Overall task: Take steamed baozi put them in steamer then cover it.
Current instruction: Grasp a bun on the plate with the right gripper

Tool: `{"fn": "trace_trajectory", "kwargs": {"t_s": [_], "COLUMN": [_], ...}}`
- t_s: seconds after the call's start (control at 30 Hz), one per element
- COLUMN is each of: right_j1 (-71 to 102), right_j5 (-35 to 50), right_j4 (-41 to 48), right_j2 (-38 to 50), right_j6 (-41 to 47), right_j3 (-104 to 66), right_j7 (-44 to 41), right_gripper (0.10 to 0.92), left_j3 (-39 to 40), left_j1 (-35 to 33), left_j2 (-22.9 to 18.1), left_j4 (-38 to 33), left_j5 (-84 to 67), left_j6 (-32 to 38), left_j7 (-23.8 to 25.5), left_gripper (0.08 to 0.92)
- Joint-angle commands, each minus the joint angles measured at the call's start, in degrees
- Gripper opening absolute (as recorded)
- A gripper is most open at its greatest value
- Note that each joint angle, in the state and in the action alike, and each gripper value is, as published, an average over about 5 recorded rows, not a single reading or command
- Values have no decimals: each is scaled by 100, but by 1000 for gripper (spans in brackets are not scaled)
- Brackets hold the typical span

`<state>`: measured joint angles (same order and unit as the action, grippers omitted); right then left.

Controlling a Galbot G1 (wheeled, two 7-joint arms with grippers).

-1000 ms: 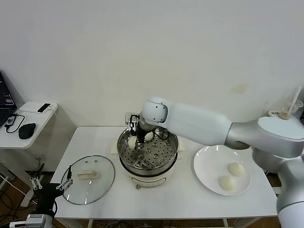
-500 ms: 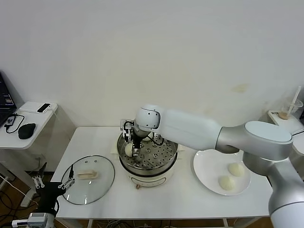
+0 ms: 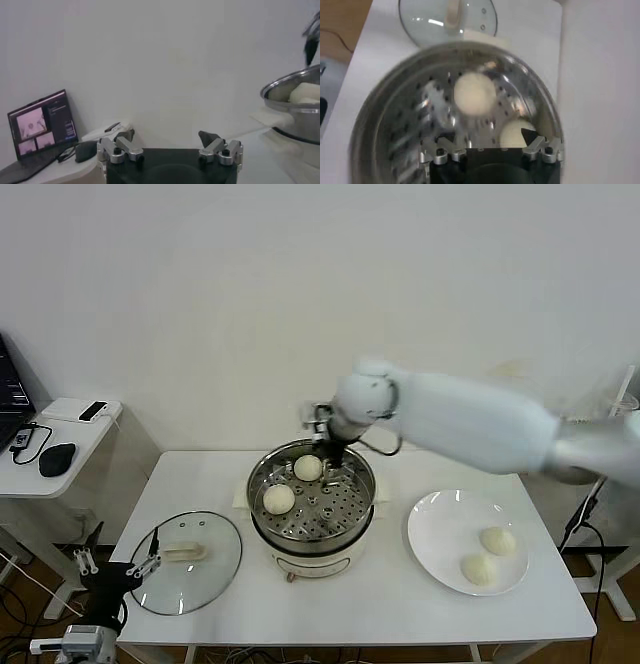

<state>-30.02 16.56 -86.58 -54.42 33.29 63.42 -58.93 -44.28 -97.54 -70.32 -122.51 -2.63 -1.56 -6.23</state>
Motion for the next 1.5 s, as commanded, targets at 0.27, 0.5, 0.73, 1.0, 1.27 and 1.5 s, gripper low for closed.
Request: {"fn": "trace_trajectory", "kwargs": {"t_s": [0.27, 0.5, 0.73, 1.0, 1.27, 1.5], "right_j1": [1819, 4490, 5175, 5484, 5474, 5426], "right_j5": [-1790, -2545, -2943, -3145, -3127, -3121], "right_j4": [-1764, -1615, -1314, -835, -349, -228], "right_j2": [3913, 4354, 4006, 3348, 2912, 2761], "right_j6": [-1160, -1496, -1536, -1498, -1480, -1406], "right_j3": [-1296, -3366, -3519, -3567, -3547, -3490], "right_j7": [-703, -611, -461, -286, -174, -145], "right_gripper": [823, 823, 823, 823, 823, 823], "left_j3": [216, 266, 306, 277, 253, 231], "left_j1": [-8, -44, -105, -169, -191, -168], "left_j2": [10, -13, -77, -96, -131, -136], "left_j4": [-5, 64, 84, 115, 169, 190], "left_j5": [46, 87, 143, 199, 237, 236], "left_j6": [-30, -24, -21, -22, -21, -23], "left_j7": [13, 13, 11, 9, 3, 1], "left_gripper": [823, 823, 823, 823, 823, 823]}}
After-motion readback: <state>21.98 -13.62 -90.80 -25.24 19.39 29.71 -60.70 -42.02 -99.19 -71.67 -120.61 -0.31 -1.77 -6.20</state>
